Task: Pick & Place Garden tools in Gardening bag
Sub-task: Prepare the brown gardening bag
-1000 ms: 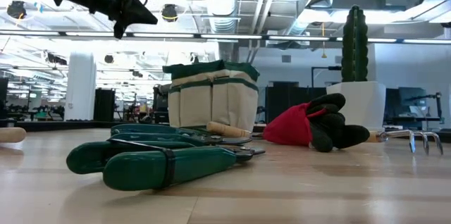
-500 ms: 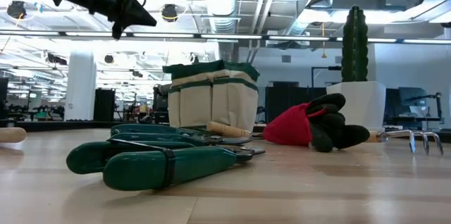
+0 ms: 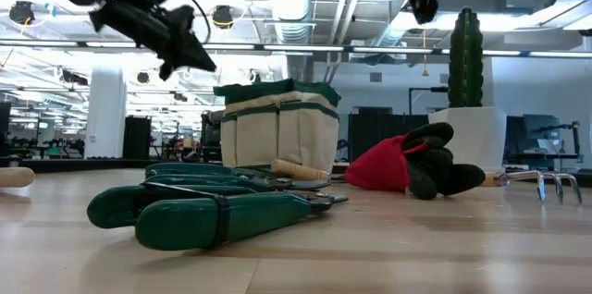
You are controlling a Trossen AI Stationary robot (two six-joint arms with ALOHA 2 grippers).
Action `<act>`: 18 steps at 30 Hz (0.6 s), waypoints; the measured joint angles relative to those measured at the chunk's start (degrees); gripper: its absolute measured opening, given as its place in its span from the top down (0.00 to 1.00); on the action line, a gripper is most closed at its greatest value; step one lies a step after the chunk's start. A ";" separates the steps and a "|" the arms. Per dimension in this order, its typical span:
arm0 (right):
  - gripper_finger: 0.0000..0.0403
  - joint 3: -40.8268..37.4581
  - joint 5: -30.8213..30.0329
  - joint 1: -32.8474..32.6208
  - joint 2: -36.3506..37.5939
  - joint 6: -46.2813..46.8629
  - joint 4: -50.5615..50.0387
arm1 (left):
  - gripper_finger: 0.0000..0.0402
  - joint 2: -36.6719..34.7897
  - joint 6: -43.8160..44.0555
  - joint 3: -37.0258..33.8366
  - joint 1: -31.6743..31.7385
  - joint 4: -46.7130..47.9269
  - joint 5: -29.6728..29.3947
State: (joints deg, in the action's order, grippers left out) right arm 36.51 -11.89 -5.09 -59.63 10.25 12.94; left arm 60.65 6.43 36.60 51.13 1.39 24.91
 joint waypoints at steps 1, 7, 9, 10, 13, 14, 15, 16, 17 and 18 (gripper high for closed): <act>1.00 0.00 0.03 0.07 -1.40 0.59 0.04 | 1.00 1.65 0.06 0.00 0.00 -1.80 0.00; 1.00 -0.04 1.45 0.32 -10.69 6.23 0.62 | 1.00 9.90 0.76 0.00 0.00 -12.59 0.01; 1.00 -0.02 1.54 0.33 -14.19 8.38 3.02 | 1.00 11.98 1.73 0.00 0.00 -14.10 0.02; 1.00 -0.04 1.54 0.29 -15.90 8.71 4.65 | 1.00 12.97 1.81 0.02 0.00 -14.59 0.02; 1.00 0.53 1.77 0.18 -20.94 8.82 10.05 | 1.00 15.80 1.96 0.02 0.00 -15.48 0.02; 1.00 0.94 2.05 0.22 -22.50 8.84 11.23 | 1.00 16.77 1.98 0.02 0.00 -15.80 0.02; 1.00 1.32 2.62 0.32 -23.96 8.88 11.94 | 1.00 17.58 1.98 0.02 0.00 -15.80 0.02; 1.00 1.81 3.11 0.55 -25.49 8.89 12.53 | 1.00 18.34 1.98 0.02 0.00 -15.89 0.02; 1.00 2.26 3.35 0.75 -26.81 8.91 12.82 | 1.00 19.10 1.98 0.02 0.00 -16.14 0.02; 1.00 2.76 3.39 0.83 -28.05 8.91 12.76 | 1.00 19.80 2.00 0.02 0.00 -16.20 0.02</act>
State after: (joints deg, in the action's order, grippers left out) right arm 39.27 -8.50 -4.25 -87.68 19.16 25.70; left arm 80.44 8.43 36.62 51.13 -14.81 24.93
